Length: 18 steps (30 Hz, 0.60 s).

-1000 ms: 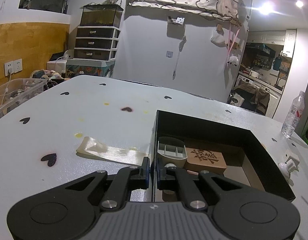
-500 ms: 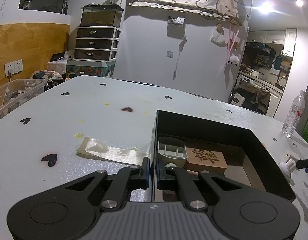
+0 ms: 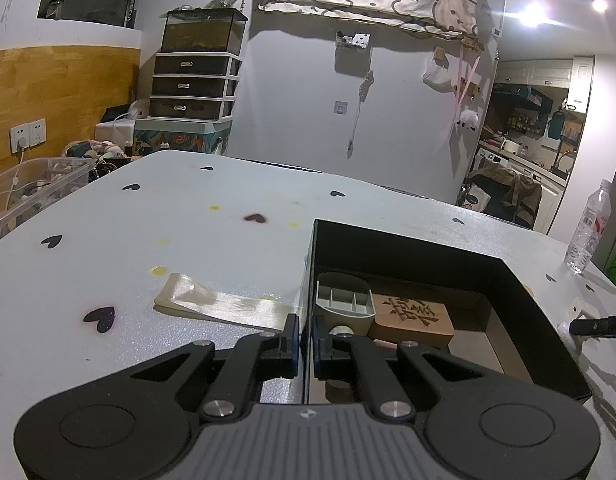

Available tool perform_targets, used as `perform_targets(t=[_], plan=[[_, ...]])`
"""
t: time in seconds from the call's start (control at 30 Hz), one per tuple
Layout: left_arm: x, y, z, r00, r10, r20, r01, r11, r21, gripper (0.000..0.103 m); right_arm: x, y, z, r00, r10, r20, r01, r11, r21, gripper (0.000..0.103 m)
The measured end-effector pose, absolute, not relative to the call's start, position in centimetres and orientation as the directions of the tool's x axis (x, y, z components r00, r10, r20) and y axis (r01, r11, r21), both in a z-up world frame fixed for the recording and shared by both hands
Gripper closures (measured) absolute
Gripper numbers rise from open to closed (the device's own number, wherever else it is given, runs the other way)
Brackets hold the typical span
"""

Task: Organize rigid objects
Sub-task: 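Carry the white cap into the black box and open the right gripper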

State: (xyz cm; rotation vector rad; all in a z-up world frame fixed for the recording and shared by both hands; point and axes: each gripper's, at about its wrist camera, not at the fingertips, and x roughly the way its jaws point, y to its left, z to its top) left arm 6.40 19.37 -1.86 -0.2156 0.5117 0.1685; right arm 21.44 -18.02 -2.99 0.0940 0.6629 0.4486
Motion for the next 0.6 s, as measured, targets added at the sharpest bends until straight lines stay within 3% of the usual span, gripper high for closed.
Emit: perform_targets(t=[0.33, 0.6], plan=[[6.3, 19.3, -2.1, 0.857, 0.116, -0.501, -0.221, 0.963, -0.155, 0.097, 17.4, -11.5, 3.4, 0.596, 0.675, -0.436, -0.674, 0.715, 0.186, 0.073], [6.3, 19.3, -2.1, 0.858, 0.115, -0.501, -0.22, 0.963, -0.156, 0.097, 18.8, -5.4, 4.0, 0.536, 0.668, -0.516, -0.757, 0.651, 0.058, 0.073]])
